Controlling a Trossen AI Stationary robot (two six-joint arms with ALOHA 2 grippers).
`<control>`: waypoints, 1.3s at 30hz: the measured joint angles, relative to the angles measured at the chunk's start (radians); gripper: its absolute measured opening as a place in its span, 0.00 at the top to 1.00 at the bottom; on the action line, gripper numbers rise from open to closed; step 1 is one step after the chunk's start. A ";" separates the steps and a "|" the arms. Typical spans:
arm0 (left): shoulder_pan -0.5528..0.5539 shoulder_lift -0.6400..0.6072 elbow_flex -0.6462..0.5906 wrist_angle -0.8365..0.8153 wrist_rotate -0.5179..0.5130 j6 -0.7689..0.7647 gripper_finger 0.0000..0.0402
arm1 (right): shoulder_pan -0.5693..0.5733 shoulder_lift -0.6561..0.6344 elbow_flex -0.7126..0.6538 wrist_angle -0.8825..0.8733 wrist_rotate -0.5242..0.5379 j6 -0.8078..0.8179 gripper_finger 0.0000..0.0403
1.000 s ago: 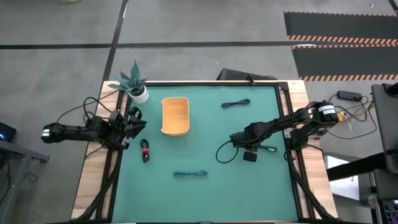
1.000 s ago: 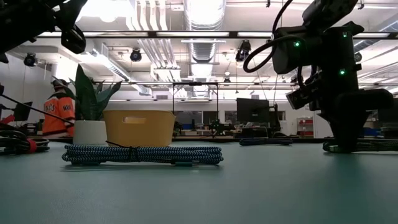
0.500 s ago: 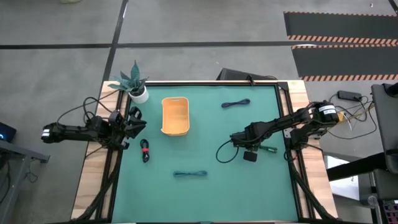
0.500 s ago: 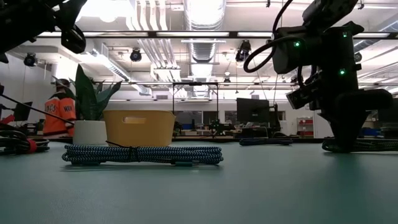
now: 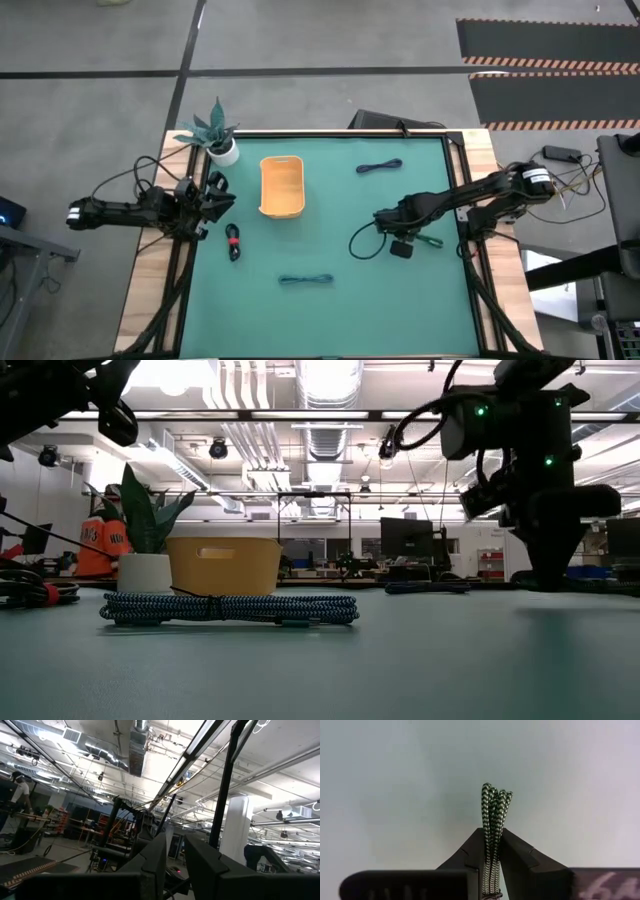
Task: Pick and place USB-C Cables
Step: Put the green USB cable into the yellow bin
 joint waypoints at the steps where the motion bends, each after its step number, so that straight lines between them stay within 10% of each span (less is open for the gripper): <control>1: 0.000 0.000 0.000 0.000 0.000 0.000 0.86 | 0.000 -0.011 0.000 0.002 0.001 0.003 0.91; 39: 0.000 0.001 0.000 0.004 0.000 0.000 0.86 | -0.020 -0.196 -0.037 0.702 0.087 -0.107 0.91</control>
